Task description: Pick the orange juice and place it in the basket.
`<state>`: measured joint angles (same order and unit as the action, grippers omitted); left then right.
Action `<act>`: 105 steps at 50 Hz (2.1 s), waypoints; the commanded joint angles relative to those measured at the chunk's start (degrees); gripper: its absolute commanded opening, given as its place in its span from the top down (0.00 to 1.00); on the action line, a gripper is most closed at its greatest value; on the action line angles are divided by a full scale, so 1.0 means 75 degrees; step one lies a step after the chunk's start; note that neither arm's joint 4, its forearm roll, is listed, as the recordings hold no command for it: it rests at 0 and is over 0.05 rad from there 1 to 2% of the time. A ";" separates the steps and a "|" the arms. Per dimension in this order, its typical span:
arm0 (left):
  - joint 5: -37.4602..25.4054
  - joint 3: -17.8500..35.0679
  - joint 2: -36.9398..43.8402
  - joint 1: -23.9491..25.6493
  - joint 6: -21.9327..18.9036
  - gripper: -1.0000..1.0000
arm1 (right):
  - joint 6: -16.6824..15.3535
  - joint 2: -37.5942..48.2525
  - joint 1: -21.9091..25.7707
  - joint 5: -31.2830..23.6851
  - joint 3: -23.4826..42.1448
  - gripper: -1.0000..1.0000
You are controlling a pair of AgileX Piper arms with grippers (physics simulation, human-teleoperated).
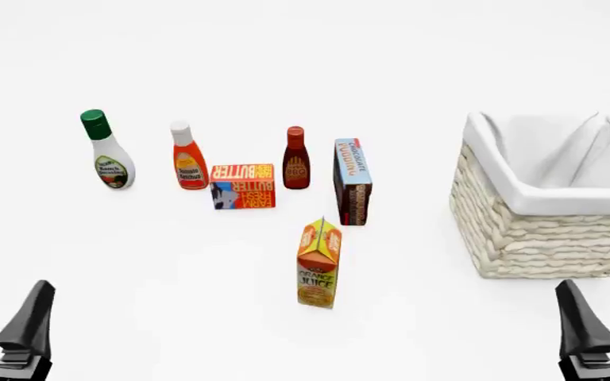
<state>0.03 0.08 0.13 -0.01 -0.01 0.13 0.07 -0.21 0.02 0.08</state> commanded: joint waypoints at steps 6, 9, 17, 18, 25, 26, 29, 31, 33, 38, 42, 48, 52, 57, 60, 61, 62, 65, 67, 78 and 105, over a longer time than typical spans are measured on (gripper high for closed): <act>0.0005 0.0002 0.0015 0.0000 -0.0007 0.00 | 0.0047 0.0012 -0.0164 -0.0010 0.0023 0.00; 0.0005 -0.0001 0.0013 0.0000 -0.0008 0.00 | -0.0036 0.0002 -0.0206 -0.0009 0.0029 0.00; 0.0003 -0.0001 0.0012 0.0001 -0.0012 0.00 | -0.0074 0.0001 -0.0214 -0.0003 0.0031 0.00; 0.0003 -0.0001 0.0012 0.0001 -0.0012 0.00 | -0.0074 0.0001 -0.0214 -0.0003 0.0031 0.00; -0.0003 0.0001 0.0007 0.0000 -0.0013 0.00 | 0.0111 -0.0006 -0.0224 0.0091 0.0020 0.00; -0.0003 0.0001 0.0007 0.0000 -0.0013 0.00 | 0.0111 -0.0006 -0.0224 0.0091 0.0020 0.00; -0.0003 0.0001 0.0007 -0.0001 -0.0013 0.00 | 0.0138 -0.0007 -0.0249 0.0131 0.0020 0.00; -0.0003 0.0000 0.0006 -0.0001 -0.0012 0.00 | 0.0136 -0.0007 -0.0273 0.0153 0.0015 0.00; -0.0004 0.0000 0.0006 -0.0002 -0.0012 0.00 | 0.0117 -0.0006 -0.0238 0.0080 0.0013 0.00; -0.0002 -0.0001 0.0008 -0.0002 -0.0012 0.00 | 0.0125 -0.0005 -0.0387 -0.0054 0.0117 0.00; 0.0001 -0.0001 0.0010 -0.0002 -0.0013 0.00 | 0.0319 0.0037 -0.0268 -0.0237 0.0295 0.00; 0.0003 -0.0001 0.0012 -0.0002 -0.0013 0.00 | 0.0679 0.0997 0.0043 0.0002 0.0749 0.00; 0.0004 -0.0002 0.0012 -0.0003 -0.0013 0.00 | 0.0820 0.1933 0.0194 0.0306 0.1047 0.00; 0.0005 -0.0003 0.0013 -0.0003 -0.0014 0.00 | 0.0759 0.2939 0.0485 0.0204 0.1752 0.00; 0.0006 -0.0003 0.0012 -0.0003 -0.0015 0.00 | 0.0723 0.3470 0.0634 -0.0037 0.2271 0.00; 0.0006 -0.0003 0.0012 -0.0003 -0.0014 0.00 | 0.0752 0.3759 0.0718 -0.0086 0.2464 0.00; 0.0006 -0.0003 0.0012 -0.0003 -0.0014 0.00 | 0.0795 0.4071 0.0699 -0.0069 0.2578 0.00; 0.0004 -0.0003 0.0011 -0.0004 -0.0014 0.00 | 0.0802 0.4549 0.0936 -0.0173 0.2991 0.00; 0.0003 -0.0003 0.0010 -0.0004 -0.0014 0.00 | 0.0885 0.4741 0.1012 -0.0200 0.3103 0.00; 0.0008 -0.0003 0.0014 -0.0005 -0.0014 0.00 | 0.1587 0.6585 0.1403 -0.0795 0.4134 0.00; 0.0008 -0.0003 0.0014 -0.0006 -0.0015 0.00 | 0.4248 0.8394 0.2779 -0.2409 0.5379 0.00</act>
<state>0.10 0.04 0.26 -0.04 -0.14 24.55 58.82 16.05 -14.17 37.29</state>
